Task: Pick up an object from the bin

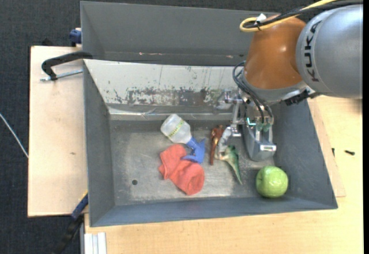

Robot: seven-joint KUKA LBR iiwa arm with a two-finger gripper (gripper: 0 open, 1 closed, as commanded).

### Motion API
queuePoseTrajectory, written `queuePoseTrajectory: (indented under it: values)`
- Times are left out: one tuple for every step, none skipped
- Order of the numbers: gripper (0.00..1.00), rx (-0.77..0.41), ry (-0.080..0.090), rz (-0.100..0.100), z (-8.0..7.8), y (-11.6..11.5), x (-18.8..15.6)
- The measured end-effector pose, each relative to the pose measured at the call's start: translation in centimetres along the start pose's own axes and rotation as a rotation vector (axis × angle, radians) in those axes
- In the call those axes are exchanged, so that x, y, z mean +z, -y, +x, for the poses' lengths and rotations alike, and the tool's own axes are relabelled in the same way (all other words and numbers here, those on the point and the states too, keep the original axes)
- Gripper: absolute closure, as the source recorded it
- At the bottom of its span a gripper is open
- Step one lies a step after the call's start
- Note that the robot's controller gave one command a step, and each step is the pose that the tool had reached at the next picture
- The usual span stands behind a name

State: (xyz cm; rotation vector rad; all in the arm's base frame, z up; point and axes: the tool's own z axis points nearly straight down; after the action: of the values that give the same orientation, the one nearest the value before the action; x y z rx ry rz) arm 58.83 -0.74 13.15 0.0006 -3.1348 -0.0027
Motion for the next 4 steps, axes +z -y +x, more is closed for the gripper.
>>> queuePoseTrajectory:
  values:
    - [0.0,0.0,0.006,0.0,-0.1,0.0,-0.4]
    - [0.0,0.044,0.014,-0.001,0.1,2.4,5.1]
    - [0.0,0.047,0.013,0.001,0.1,2.3,4.7]
    - [0.0,0.156,0.005,-0.002,-0.3,2.9,5.4]
